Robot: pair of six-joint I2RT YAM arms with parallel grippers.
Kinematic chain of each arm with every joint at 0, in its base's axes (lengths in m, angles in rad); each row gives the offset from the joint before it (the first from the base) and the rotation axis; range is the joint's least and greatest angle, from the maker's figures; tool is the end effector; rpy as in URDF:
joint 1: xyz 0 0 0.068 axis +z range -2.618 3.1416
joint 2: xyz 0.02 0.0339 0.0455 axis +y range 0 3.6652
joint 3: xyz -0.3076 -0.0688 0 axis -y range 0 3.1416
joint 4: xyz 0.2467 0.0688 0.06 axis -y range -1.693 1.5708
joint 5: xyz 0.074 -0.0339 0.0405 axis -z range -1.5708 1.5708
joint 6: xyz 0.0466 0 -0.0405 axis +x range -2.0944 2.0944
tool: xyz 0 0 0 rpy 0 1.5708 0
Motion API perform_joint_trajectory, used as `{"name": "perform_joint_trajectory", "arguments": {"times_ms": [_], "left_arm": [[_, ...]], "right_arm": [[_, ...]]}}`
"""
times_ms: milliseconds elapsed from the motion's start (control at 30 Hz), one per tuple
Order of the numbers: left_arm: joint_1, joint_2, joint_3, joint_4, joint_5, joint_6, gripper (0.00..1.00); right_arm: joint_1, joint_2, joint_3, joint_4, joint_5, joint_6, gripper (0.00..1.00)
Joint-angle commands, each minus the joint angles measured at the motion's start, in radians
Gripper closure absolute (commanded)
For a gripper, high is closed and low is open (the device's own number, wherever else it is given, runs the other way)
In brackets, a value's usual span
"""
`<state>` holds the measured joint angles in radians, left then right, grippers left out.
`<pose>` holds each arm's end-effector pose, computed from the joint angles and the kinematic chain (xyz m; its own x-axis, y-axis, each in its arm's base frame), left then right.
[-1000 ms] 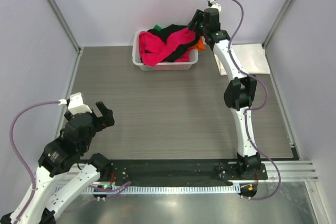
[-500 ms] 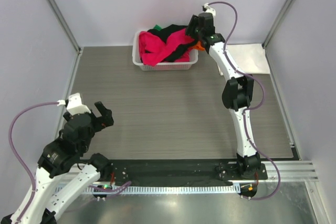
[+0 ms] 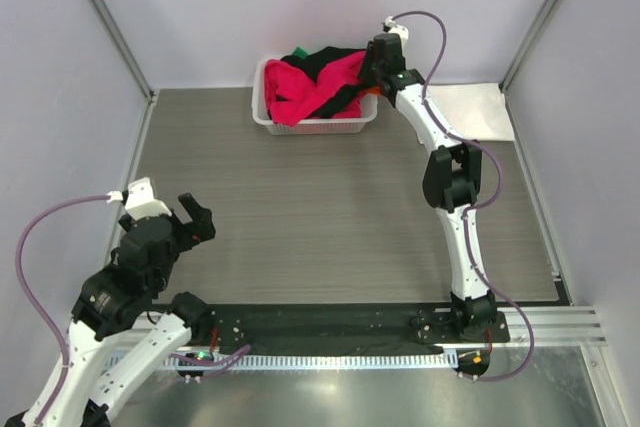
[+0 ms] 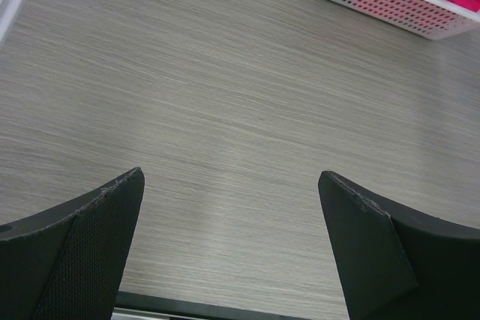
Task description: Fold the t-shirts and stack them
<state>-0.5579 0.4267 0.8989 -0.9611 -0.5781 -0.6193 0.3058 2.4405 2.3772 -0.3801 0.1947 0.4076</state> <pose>0.0408 0.0046 0.3534 -0.3442 -0.3582 -0.8679 -0.2035 0.9308 -0.3035 0.5875 0.1760 0.3048 -0.4266 0.2732 -0.8622 0.0440 0.9584 0.2819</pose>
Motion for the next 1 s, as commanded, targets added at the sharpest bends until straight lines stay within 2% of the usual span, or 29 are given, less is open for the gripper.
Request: {"name": "perform_joint_trajectory", "arguments": {"times_ms": [0,167,200,267,300,433,567,733,900,967], "left_arm": [[0.019,-0.005,-0.003,0.036,0.014,0.013,0.00],[0.030,-0.006,-0.003,0.039,0.020,0.016,0.00],[0.035,-0.005,-0.003,0.039,0.020,0.016,0.00],[0.038,-0.008,-0.003,0.039,0.020,0.016,0.00],[0.042,-0.009,-0.005,0.039,0.020,0.018,0.00],[0.049,-0.008,-0.005,0.042,0.021,0.018,0.00],[0.053,-0.008,-0.005,0.041,0.020,0.018,0.00],[0.053,0.001,-0.005,0.039,0.014,0.013,0.00],[0.055,0.014,-0.003,0.035,0.008,0.010,0.00],[0.055,0.021,-0.002,0.033,0.004,0.009,0.00]], "right_arm": [[0.016,-0.060,0.065,0.032,0.017,-0.024,0.53],[0.041,-0.024,0.137,0.041,0.008,-0.030,0.73],[0.045,-0.026,0.140,0.044,0.008,-0.029,0.83],[0.058,-0.037,0.148,0.053,0.003,-0.026,0.96],[0.061,-0.043,0.151,0.052,0.003,-0.024,0.99],[0.076,-0.098,0.183,0.081,-0.053,0.003,0.99],[0.088,-0.188,0.235,0.154,-0.220,0.051,0.99],[0.114,-0.424,0.220,0.309,-0.394,0.100,0.99],[0.115,-0.659,0.091,0.320,-0.370,0.079,0.99],[0.115,-0.801,-0.062,0.299,-0.278,0.048,0.99]]}}
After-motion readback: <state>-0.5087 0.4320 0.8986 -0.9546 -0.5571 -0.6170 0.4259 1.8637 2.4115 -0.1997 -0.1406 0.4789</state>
